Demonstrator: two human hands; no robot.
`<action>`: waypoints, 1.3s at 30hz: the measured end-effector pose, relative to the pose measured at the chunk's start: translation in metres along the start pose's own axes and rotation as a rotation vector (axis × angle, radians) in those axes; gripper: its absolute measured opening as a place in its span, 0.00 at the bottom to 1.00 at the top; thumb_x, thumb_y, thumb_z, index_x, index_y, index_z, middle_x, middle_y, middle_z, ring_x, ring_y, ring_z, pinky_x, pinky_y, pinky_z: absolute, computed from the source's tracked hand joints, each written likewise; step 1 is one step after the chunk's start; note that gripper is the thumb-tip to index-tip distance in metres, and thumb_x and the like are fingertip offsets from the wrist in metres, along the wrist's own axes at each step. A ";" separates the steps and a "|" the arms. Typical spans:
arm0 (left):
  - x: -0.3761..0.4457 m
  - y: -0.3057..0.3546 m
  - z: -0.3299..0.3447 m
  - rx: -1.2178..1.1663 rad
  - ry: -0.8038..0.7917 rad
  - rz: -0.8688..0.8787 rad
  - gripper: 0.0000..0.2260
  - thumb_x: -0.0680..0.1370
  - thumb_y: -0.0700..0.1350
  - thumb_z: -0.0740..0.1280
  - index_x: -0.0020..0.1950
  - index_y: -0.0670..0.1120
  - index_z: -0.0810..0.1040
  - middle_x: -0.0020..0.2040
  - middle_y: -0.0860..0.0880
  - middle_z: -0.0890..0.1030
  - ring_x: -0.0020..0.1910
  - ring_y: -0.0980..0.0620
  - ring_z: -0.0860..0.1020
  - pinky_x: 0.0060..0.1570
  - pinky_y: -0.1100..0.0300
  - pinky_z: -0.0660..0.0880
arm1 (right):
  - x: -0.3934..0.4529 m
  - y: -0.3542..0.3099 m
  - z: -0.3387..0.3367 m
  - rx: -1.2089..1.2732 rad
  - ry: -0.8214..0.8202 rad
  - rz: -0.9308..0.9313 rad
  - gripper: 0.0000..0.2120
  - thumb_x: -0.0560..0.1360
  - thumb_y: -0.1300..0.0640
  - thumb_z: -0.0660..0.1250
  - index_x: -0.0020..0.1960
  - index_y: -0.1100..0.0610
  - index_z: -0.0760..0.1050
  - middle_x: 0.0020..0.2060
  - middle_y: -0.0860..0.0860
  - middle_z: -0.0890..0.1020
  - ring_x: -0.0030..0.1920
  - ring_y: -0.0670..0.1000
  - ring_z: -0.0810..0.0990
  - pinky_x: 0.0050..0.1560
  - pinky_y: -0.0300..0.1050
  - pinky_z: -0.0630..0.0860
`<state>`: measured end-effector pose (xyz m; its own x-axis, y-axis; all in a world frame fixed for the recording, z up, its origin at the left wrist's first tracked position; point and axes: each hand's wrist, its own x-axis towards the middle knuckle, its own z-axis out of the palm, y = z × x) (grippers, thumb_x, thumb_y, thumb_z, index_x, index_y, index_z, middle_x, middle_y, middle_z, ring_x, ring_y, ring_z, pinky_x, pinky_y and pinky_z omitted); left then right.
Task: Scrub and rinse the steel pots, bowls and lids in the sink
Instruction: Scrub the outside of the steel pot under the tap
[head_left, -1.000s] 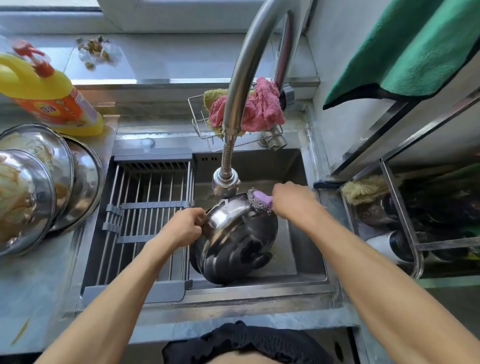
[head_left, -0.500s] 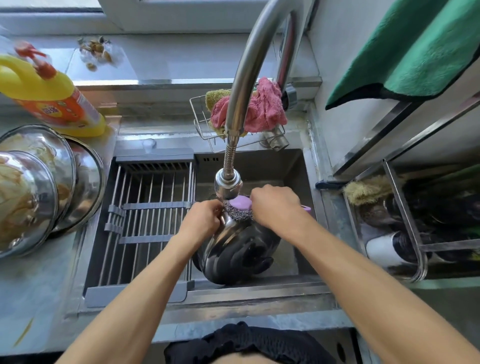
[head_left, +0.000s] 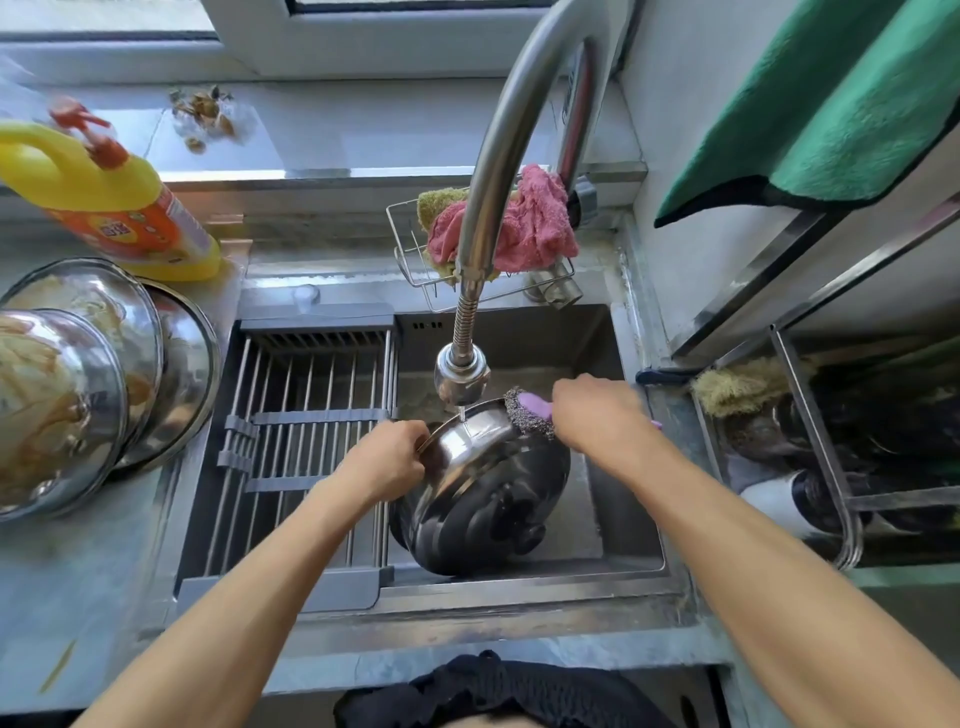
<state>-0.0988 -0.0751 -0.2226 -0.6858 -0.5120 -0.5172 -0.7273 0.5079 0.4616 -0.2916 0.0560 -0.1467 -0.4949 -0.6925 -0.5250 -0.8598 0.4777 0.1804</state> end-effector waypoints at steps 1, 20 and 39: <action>0.004 0.009 0.001 -0.027 0.036 0.014 0.09 0.76 0.38 0.64 0.53 0.46 0.80 0.48 0.45 0.83 0.47 0.43 0.81 0.50 0.49 0.80 | -0.002 -0.008 0.001 -0.006 0.051 -0.049 0.22 0.85 0.45 0.48 0.61 0.58 0.74 0.56 0.56 0.79 0.54 0.59 0.81 0.42 0.48 0.68; 0.000 0.002 0.004 0.061 0.012 0.028 0.08 0.76 0.38 0.64 0.52 0.49 0.79 0.46 0.45 0.84 0.45 0.45 0.81 0.43 0.53 0.77 | -0.012 -0.004 0.004 0.000 0.005 -0.024 0.23 0.85 0.45 0.49 0.62 0.59 0.74 0.56 0.56 0.80 0.54 0.60 0.81 0.44 0.48 0.71; 0.009 -0.001 0.002 0.069 -0.012 0.023 0.06 0.75 0.40 0.67 0.49 0.49 0.80 0.46 0.47 0.84 0.45 0.47 0.81 0.48 0.51 0.80 | -0.013 -0.004 0.005 -0.010 0.019 -0.023 0.20 0.85 0.48 0.49 0.64 0.58 0.73 0.56 0.56 0.79 0.55 0.59 0.81 0.35 0.47 0.68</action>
<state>-0.1036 -0.0791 -0.2287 -0.7015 -0.4915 -0.5161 -0.7076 0.5662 0.4226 -0.2807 0.0654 -0.1444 -0.4773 -0.7131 -0.5135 -0.8721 0.4561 0.1773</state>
